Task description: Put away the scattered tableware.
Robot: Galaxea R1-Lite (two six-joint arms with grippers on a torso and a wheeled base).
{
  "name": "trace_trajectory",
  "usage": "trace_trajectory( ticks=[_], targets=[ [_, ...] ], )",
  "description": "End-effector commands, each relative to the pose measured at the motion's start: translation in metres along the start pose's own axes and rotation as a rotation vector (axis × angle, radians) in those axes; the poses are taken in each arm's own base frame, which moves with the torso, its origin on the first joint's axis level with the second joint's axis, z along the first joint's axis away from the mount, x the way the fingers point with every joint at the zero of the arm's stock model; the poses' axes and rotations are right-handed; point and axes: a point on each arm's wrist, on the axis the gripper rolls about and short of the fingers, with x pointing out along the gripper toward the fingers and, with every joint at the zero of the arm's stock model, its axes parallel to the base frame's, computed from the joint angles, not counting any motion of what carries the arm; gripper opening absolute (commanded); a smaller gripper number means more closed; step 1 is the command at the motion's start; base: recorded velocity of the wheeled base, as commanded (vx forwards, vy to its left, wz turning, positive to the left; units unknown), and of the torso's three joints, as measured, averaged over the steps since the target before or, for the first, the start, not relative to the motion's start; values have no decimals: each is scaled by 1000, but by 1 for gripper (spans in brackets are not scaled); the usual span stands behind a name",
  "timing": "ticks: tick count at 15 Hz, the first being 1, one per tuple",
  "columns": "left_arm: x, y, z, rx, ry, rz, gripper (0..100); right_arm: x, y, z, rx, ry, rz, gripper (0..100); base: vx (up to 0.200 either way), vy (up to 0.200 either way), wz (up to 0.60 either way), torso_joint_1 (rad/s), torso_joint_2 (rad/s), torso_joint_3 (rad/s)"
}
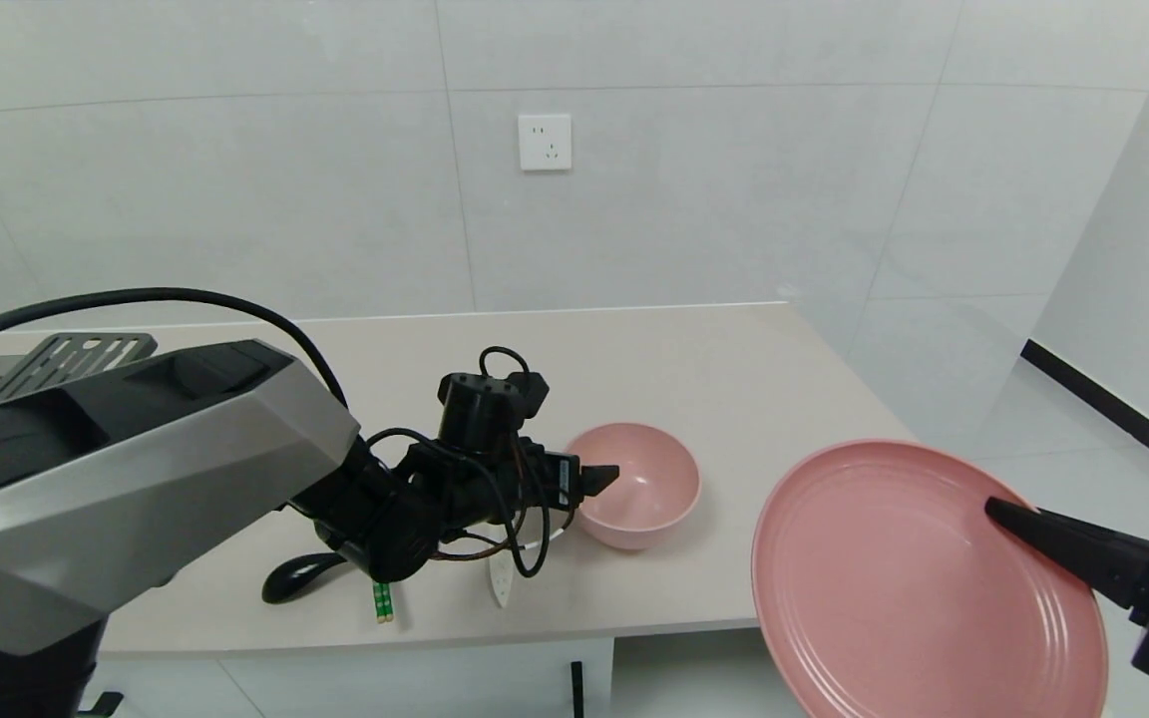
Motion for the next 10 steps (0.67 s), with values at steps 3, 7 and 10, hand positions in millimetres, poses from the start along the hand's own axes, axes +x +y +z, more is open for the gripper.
trace_trajectory(
  ticks=[3, 7, 10],
  targets=[
    [6, -6, 0, 4, 15, -9, 0, 2, -1, -2, 5, 15, -3, 0, 0, 0, 0, 0, 0, 0],
    [3, -13, -1, 13, 16, -25, 0, 3, -1, -1, 4, 14, -3, 0, 0, 0, 0, 0, 0, 0],
    [-8, -16, 8, 18, -16, -18, 0, 2, -1, -1, 3, 11, -2, 0, 0, 0, 0, 0, 0, 0]
  ],
)
